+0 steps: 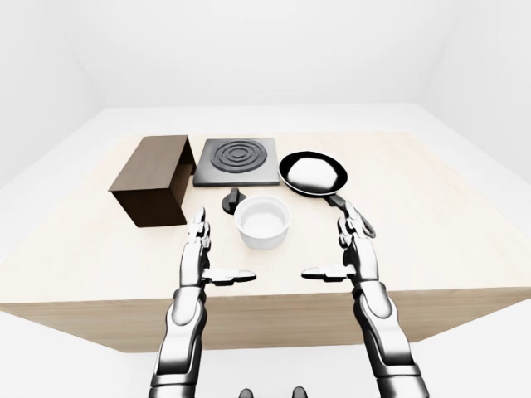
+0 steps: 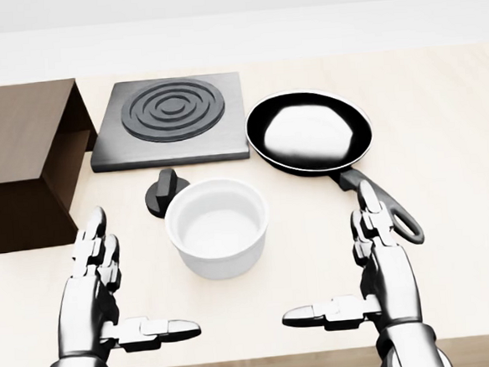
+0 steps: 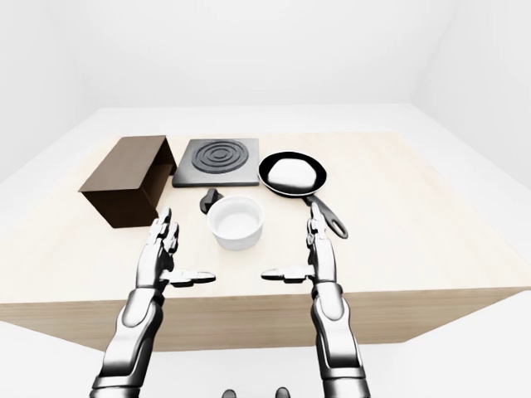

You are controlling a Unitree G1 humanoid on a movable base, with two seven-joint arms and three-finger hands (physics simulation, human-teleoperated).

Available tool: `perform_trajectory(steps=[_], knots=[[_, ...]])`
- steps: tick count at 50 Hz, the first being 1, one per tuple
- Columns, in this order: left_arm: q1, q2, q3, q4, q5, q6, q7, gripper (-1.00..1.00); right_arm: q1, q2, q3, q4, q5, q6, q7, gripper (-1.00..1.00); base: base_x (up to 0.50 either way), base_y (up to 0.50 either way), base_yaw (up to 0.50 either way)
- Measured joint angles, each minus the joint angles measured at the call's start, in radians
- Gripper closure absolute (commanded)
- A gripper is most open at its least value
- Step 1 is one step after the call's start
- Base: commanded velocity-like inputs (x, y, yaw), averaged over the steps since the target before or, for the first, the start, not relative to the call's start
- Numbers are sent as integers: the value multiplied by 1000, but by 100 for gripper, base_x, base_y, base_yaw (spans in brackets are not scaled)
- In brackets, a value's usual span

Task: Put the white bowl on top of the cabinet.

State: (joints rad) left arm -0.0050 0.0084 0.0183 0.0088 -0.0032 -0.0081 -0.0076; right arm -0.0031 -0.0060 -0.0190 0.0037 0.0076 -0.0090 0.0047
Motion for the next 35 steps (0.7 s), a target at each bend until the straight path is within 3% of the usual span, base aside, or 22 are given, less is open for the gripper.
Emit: perform_trajectory(steps=[15,35], knots=[[-10,9,14,25,8,-18,-6,-100,1,-6,-11,10,-12,-34,-12,-100,0,0,0],[-3,12,18,12,18,-18,-3,-100,17,-11,-14,-30,-7,-20,7,-100,8,0,0]])
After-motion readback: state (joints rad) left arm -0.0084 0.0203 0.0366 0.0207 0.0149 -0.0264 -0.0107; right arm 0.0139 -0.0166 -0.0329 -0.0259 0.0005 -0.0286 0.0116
